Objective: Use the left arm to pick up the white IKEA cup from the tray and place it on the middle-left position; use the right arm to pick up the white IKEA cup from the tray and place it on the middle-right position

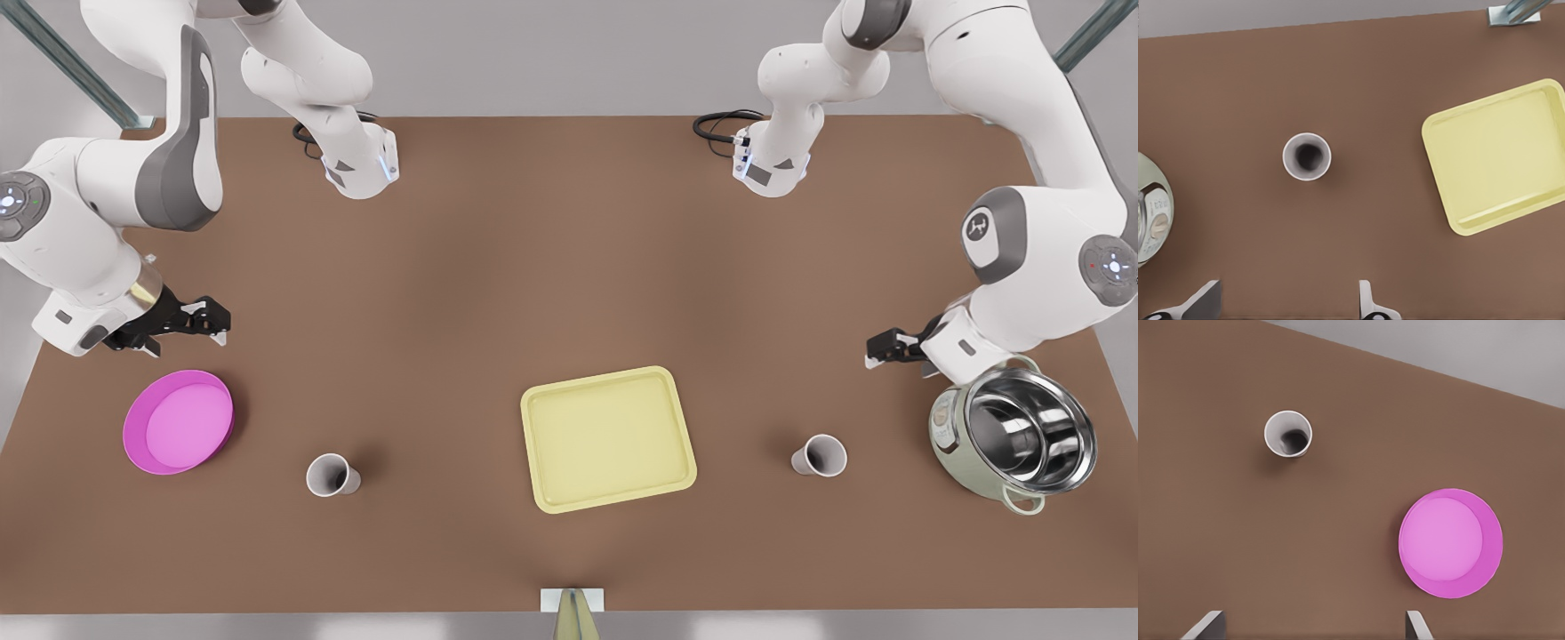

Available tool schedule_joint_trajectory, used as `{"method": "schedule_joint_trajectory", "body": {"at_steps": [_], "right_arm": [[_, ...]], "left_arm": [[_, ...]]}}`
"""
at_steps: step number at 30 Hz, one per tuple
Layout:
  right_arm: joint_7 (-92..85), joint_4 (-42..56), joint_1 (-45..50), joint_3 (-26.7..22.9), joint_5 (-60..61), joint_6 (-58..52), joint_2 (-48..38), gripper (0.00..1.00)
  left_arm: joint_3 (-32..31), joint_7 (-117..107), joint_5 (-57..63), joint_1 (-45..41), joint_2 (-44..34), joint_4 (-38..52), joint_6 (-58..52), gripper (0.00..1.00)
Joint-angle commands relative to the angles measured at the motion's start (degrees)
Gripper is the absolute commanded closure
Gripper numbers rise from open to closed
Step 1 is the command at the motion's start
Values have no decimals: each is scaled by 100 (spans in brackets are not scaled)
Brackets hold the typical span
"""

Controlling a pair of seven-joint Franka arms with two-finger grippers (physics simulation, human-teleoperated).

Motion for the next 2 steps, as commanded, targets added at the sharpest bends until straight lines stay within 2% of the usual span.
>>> {"method": "schedule_joint_trajectory", "body": {"at_steps": [1,2], "right_arm": [[6,8,7,2,-4,1,-6,0],[6,-1,7,2,-4,1,-6,0]], "left_arm": [[-1,-490,92,1,-16,-16,-40,0],[-1,-508,84,1,-16,-16,-40,0]]}}
